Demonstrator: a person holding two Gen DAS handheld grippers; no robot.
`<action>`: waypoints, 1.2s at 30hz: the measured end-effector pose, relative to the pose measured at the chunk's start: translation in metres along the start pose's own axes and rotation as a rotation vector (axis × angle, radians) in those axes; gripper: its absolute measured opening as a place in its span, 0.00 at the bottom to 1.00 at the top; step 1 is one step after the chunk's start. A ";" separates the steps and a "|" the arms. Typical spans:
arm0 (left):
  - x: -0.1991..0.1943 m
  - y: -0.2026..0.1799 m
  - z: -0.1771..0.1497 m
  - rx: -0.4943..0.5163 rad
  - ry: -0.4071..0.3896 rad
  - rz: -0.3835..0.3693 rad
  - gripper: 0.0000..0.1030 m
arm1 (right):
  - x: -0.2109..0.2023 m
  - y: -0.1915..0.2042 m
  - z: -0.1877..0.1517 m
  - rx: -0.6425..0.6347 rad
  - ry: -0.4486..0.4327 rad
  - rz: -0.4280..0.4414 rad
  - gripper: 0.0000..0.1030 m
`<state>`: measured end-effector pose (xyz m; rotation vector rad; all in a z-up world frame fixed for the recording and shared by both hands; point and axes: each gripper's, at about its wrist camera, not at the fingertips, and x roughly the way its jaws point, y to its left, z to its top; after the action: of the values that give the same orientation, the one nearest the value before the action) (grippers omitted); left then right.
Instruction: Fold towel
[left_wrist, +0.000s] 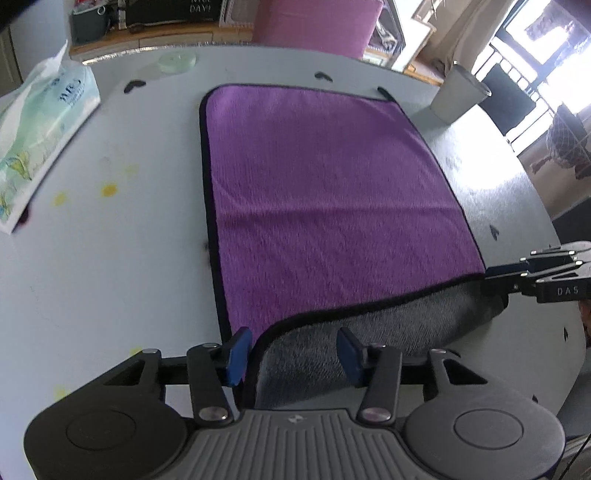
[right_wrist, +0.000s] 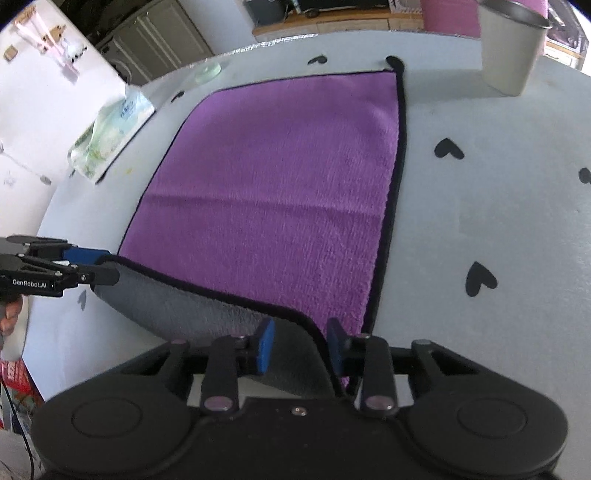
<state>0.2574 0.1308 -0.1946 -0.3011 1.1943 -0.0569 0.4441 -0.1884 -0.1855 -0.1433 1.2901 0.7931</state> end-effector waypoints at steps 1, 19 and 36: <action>0.001 0.001 -0.001 0.002 0.007 -0.001 0.49 | 0.001 0.000 0.000 -0.006 0.008 -0.002 0.31; 0.007 0.008 -0.005 -0.002 0.079 0.038 0.11 | 0.006 -0.002 -0.005 -0.037 0.075 0.002 0.09; -0.010 0.008 0.012 -0.059 -0.034 0.099 0.05 | -0.016 -0.007 0.008 0.015 -0.043 -0.022 0.04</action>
<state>0.2642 0.1433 -0.1835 -0.2937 1.1767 0.0692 0.4540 -0.1969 -0.1711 -0.1273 1.2517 0.7641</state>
